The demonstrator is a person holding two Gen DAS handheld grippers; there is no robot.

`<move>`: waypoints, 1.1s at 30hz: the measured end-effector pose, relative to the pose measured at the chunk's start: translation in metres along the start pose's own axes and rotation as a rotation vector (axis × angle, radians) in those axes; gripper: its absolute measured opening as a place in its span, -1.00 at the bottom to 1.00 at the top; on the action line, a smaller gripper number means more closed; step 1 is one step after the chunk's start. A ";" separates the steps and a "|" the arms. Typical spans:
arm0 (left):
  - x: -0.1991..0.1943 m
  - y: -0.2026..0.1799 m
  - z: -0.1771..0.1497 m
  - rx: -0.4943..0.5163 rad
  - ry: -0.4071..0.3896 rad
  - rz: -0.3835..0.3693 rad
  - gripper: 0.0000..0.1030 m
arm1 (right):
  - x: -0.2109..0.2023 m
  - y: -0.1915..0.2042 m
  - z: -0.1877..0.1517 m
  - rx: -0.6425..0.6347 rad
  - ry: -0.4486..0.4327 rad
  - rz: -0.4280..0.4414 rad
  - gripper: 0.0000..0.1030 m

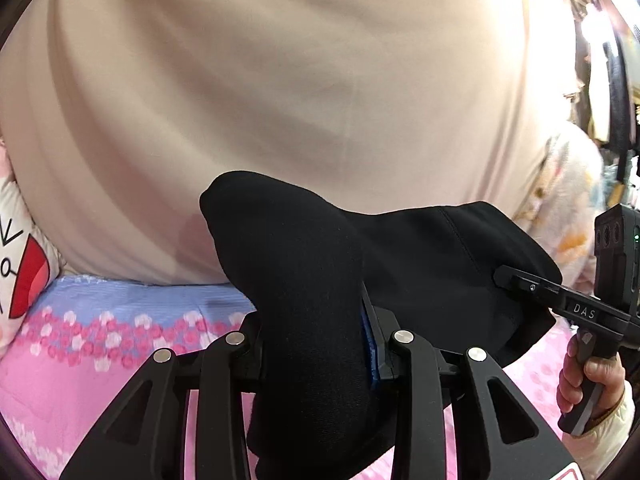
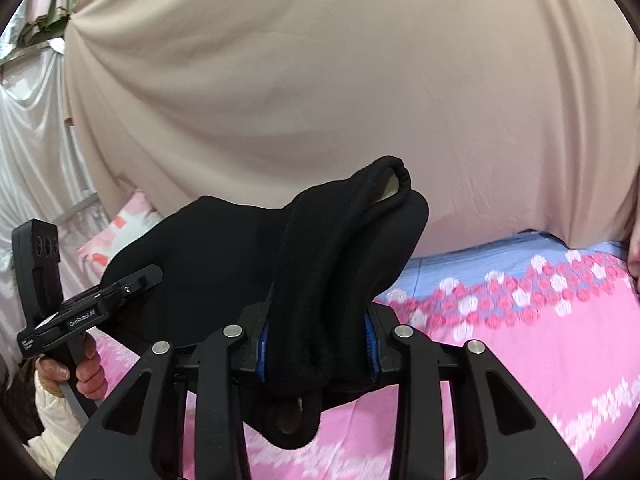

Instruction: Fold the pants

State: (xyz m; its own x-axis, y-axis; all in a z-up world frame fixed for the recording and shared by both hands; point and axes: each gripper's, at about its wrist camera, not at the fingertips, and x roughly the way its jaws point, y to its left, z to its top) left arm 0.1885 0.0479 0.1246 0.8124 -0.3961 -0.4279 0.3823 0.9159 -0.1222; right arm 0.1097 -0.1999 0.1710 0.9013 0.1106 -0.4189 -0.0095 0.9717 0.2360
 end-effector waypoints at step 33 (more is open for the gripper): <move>0.133 0.135 -0.135 -0.259 0.341 0.024 0.17 | 0.150 -0.155 -0.114 0.249 0.378 0.063 0.31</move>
State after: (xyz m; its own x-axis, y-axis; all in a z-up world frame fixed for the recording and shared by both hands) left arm 0.2883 0.1279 -0.0698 0.6108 -0.3709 -0.6996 0.2067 0.9276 -0.3113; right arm 0.1969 -0.3100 -0.0280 0.6803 0.2813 -0.6768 0.0866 0.8861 0.4554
